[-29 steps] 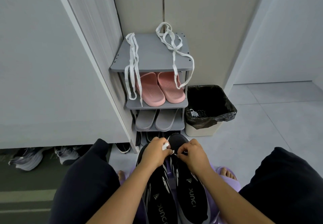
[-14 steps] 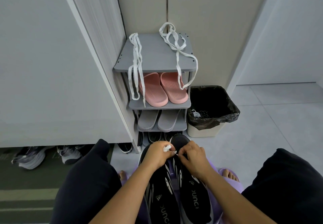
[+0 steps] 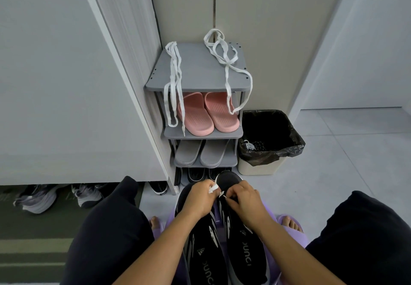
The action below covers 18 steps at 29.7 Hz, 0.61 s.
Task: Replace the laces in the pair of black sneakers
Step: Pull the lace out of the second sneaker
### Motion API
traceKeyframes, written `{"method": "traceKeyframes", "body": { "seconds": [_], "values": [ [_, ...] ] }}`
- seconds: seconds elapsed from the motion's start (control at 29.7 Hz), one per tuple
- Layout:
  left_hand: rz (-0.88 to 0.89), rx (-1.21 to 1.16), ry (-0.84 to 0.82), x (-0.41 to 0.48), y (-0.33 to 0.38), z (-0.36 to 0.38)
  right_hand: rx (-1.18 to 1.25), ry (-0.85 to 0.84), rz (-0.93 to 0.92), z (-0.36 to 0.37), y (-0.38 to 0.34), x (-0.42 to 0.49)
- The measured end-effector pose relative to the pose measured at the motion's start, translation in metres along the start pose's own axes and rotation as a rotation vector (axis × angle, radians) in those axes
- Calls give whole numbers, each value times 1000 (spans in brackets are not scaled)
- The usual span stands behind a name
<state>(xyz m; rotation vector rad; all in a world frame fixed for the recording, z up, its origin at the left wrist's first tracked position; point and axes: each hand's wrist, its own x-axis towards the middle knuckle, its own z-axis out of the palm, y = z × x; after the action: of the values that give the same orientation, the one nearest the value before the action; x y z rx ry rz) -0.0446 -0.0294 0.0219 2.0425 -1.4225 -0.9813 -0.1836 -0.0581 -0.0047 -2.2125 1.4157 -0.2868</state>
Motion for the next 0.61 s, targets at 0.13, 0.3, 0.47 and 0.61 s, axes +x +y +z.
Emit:
{"method": "traceKeyframes", "body": {
  "seconds": [0.13,0.3,0.47,0.61],
  "values": [
    [31,-55,-20,-3,-2,0,-28,85,-27,1,-4,-3],
    [83,-44,-7,-3,-3,-2,-229,94,-34,-3,-11,-4],
    [56,-58,25,-2,-3,-1,-67,-17,-32,-4,-6,-4],
    [50,-55,-7,-2,-5,0,21,-65,-17,-7,-6,-5]
  ]
}}
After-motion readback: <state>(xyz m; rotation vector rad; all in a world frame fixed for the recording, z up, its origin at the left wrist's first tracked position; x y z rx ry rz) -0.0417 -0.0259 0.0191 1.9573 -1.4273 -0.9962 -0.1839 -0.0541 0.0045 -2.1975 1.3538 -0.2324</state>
